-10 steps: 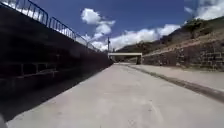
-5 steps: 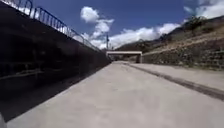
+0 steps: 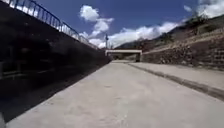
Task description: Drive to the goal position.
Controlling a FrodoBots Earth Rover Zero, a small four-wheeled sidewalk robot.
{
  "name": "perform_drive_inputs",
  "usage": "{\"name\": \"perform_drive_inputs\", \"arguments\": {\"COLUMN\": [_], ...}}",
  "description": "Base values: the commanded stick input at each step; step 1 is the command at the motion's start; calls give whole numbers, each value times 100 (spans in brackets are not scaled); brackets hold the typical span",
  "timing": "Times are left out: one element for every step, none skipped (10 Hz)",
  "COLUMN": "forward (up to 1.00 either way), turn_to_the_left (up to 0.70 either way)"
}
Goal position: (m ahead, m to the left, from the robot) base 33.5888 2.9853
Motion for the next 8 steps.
{"name": "perform_drive_inputs", "arguments": {"forward": [100, 100, 100, 100, 100, 100, 100, 100], "turn_to_the_left": [-1, -1, -1, -1, -1, -1, -1, -1]}}
